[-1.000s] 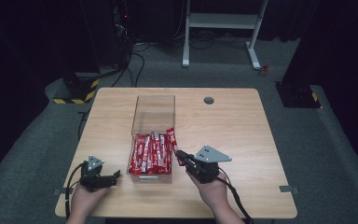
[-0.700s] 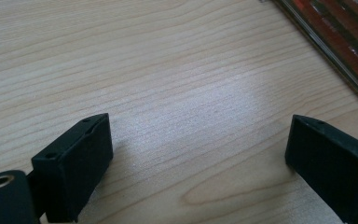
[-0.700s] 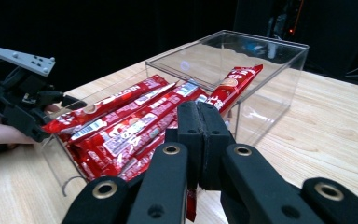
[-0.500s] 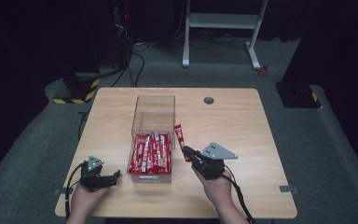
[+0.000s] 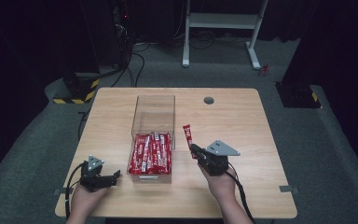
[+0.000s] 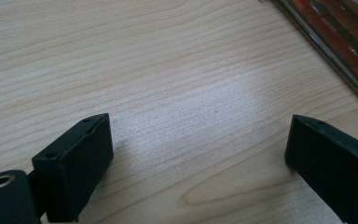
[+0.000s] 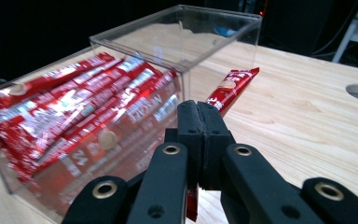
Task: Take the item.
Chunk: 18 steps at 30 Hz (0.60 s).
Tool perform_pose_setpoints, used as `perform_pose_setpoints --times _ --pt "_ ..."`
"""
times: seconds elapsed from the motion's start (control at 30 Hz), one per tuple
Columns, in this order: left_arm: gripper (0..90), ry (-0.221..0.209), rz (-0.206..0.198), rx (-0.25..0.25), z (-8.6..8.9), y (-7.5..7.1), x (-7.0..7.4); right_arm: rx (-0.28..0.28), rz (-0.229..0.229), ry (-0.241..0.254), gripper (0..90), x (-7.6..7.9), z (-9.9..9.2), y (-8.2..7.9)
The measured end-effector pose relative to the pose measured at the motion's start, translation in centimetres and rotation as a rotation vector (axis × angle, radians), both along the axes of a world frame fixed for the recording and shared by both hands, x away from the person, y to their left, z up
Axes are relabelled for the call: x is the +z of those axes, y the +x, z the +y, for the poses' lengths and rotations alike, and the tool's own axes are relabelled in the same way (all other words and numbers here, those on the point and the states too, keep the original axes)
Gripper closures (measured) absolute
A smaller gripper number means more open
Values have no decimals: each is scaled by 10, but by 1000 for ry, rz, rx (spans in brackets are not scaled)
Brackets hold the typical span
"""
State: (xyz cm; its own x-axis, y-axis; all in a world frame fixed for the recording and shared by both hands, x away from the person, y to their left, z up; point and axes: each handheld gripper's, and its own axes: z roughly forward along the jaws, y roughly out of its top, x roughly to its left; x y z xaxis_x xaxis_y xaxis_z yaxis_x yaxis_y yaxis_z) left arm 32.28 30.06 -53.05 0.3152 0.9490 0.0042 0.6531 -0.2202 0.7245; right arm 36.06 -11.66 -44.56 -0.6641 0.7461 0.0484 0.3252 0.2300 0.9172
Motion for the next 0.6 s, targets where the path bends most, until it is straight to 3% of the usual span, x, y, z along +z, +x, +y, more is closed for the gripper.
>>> perform_pose_setpoints --times 0.6 --pt "79 -2 -1 -2 0 0 0 -61 82 -43 893 -30 -9 19"
